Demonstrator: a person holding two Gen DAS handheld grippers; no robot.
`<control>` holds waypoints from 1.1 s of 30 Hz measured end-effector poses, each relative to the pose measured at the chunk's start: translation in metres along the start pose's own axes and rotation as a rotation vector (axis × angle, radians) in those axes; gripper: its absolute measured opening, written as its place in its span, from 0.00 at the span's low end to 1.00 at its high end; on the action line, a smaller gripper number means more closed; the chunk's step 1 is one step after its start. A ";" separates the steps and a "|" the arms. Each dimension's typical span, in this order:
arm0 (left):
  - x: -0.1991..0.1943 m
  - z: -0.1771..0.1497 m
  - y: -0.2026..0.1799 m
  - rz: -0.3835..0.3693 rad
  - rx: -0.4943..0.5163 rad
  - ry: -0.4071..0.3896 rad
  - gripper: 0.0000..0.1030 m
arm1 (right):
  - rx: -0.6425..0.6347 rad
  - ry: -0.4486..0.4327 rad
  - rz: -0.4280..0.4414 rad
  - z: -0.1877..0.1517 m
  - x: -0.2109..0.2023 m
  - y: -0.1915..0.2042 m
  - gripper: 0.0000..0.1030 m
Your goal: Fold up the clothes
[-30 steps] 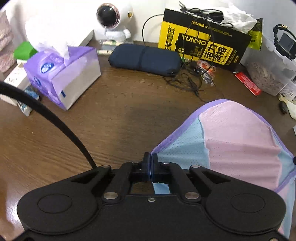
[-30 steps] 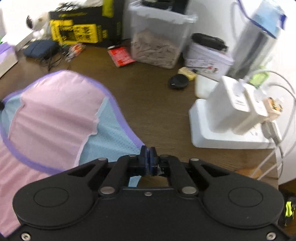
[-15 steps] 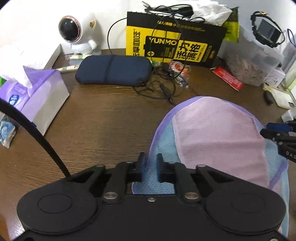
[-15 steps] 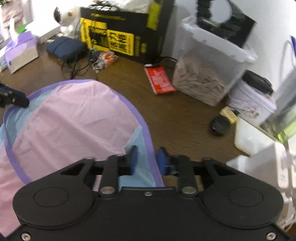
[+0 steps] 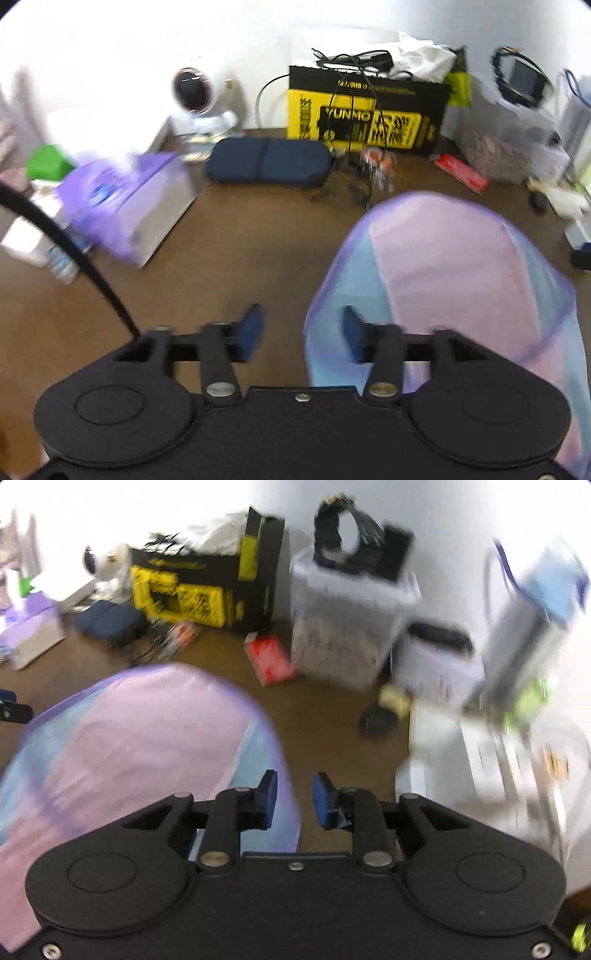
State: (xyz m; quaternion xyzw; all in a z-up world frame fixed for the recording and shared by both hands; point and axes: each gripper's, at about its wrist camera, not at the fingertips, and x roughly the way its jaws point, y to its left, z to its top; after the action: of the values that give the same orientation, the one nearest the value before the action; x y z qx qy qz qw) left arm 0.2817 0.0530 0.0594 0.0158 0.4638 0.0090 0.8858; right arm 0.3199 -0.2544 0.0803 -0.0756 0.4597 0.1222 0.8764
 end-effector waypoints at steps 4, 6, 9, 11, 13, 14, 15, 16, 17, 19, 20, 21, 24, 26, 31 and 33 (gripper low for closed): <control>-0.041 -0.067 -0.014 -0.070 0.004 0.109 0.57 | -0.021 0.121 0.083 -0.067 -0.036 0.019 0.25; -0.051 -0.090 -0.021 -0.082 0.003 0.140 0.57 | -0.041 0.145 0.098 -0.092 -0.048 0.031 0.25; -0.056 -0.112 -0.032 -0.076 0.030 0.157 0.36 | -0.079 0.159 0.083 -0.118 -0.052 0.049 0.21; -0.060 -0.117 -0.039 -0.023 0.094 0.111 0.11 | -0.112 0.141 0.068 -0.122 -0.054 0.056 0.07; -0.061 -0.116 -0.034 0.009 0.081 0.116 0.11 | -0.131 0.152 -0.005 -0.124 -0.057 0.056 0.07; -0.062 -0.115 -0.032 0.025 0.075 0.118 0.12 | -0.119 0.163 -0.018 -0.124 -0.058 0.053 0.07; -0.063 -0.115 -0.030 0.040 0.069 0.121 0.12 | -0.105 0.177 -0.024 -0.125 -0.058 0.051 0.08; -0.067 -0.116 -0.027 0.057 0.057 0.128 0.14 | -0.089 0.172 -0.034 -0.125 -0.066 0.047 0.17; -0.073 -0.116 -0.024 0.064 0.042 0.132 0.16 | -0.086 0.151 -0.029 -0.125 -0.079 0.045 0.31; -0.097 -0.120 -0.013 0.008 -0.039 0.132 0.49 | -0.094 0.105 0.006 -0.126 -0.110 0.042 0.63; -0.109 -0.124 -0.007 -0.055 -0.090 0.138 0.58 | -0.094 0.076 0.034 -0.129 -0.126 0.041 0.79; -0.116 -0.128 -0.004 -0.111 -0.121 0.149 0.64 | -0.092 0.044 0.065 -0.133 -0.143 0.039 0.80; -0.132 -0.145 0.000 -0.252 -0.184 0.228 0.64 | -0.089 0.016 0.127 -0.141 -0.172 0.036 0.80; -0.139 -0.157 0.000 -0.294 -0.210 0.275 0.64 | -0.103 0.018 0.148 -0.150 -0.186 0.039 0.80; -0.142 -0.190 0.010 -0.546 -0.480 0.338 0.64 | -0.156 0.053 0.207 -0.163 -0.193 0.048 0.80; -0.142 -0.199 0.017 -0.579 -0.583 0.305 0.64 | -0.178 0.066 0.214 -0.167 -0.188 0.055 0.80</control>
State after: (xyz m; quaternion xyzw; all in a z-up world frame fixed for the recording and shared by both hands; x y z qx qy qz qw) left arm 0.0378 0.0694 0.0632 -0.3670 0.5526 -0.1071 0.7406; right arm 0.0696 -0.2698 0.1399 -0.1078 0.4810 0.2527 0.8326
